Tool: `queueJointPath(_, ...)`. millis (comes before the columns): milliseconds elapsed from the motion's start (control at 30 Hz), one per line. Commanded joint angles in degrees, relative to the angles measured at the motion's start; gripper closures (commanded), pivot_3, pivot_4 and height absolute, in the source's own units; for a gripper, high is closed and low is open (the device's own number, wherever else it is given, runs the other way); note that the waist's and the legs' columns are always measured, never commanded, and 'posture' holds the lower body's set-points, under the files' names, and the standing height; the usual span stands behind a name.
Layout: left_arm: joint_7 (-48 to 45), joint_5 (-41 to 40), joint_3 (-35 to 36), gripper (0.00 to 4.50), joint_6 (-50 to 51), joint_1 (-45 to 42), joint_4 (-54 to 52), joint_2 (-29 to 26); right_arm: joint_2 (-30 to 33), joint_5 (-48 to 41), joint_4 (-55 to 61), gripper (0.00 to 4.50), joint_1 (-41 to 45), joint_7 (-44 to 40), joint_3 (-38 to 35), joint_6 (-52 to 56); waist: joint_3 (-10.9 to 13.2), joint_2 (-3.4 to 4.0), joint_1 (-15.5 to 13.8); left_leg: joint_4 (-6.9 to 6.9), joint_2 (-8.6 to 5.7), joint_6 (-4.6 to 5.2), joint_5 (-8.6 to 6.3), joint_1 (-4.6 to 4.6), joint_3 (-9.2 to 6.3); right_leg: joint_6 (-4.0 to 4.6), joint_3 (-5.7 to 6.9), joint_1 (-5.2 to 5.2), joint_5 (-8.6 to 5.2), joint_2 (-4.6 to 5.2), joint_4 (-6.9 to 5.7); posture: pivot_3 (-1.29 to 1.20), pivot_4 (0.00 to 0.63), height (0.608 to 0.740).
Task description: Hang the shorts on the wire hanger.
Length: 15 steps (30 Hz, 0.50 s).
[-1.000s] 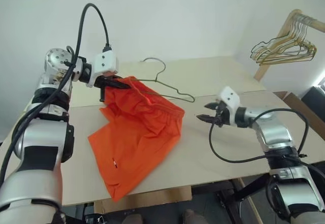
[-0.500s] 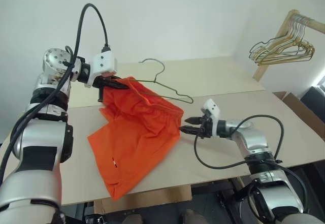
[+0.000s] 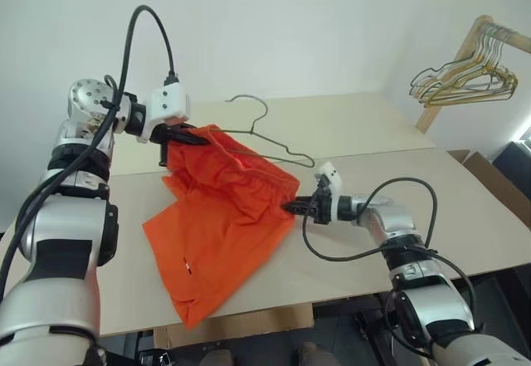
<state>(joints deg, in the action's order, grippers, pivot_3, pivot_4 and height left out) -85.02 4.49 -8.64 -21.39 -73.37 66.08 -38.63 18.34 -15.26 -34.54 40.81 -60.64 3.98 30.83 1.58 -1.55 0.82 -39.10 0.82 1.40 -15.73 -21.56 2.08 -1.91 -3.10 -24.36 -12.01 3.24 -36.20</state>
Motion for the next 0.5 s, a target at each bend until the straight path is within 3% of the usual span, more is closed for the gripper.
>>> queueJointPath(33,0.7,-0.8,1.6,4.50,-1.5,-0.5,-1.0,-1.0,-0.4,-1.3,0.3,4.22,1.6,0.6,-1.4,1.0,0.0,0.00,0.1,0.00,0.00,0.00,0.00,0.00,0.00,0.00,0.00,0.00,0.00,0.00,0.00,0.07,0.000,0.740)
queueJointPath(67,0.7,-0.7,1.6,4.50,-1.6,-0.5,-1.0,-1.0,-0.4,-1.2,0.1,4.46,1.6,0.9,-1.5,1.1,0.0,0.00,0.1,0.00,0.00,0.00,0.00,0.00,0.00,0.00,0.00,0.00,0.00,0.00,-0.01,0.07,0.000,0.740)
queueJointPath(300,-6.9,-4.2,3.6,4.50,-2.4,0.6,-1.7,-1.9,0.7,-2.3,-3.4,4.46,3.3,4.5,-5.0,3.1,0.0,0.00,0.2,0.00,-0.01,0.00,0.00,0.00,0.00,0.00,0.01,0.00,0.00,0.01,-0.01,0.06,0.000,0.740)
queueJointPath(500,-5.5,-1.7,2.7,4.50,-4.1,0.9,-0.9,-3.2,4.0,-2.3,-5.6,4.46,4.3,3.2,-6.3,3.5,0.0,0.00,0.1,0.00,0.00,0.00,0.00,-0.03,-0.02,0.00,0.04,0.00,0.00,0.01,0.01,0.06,0.000,0.740)
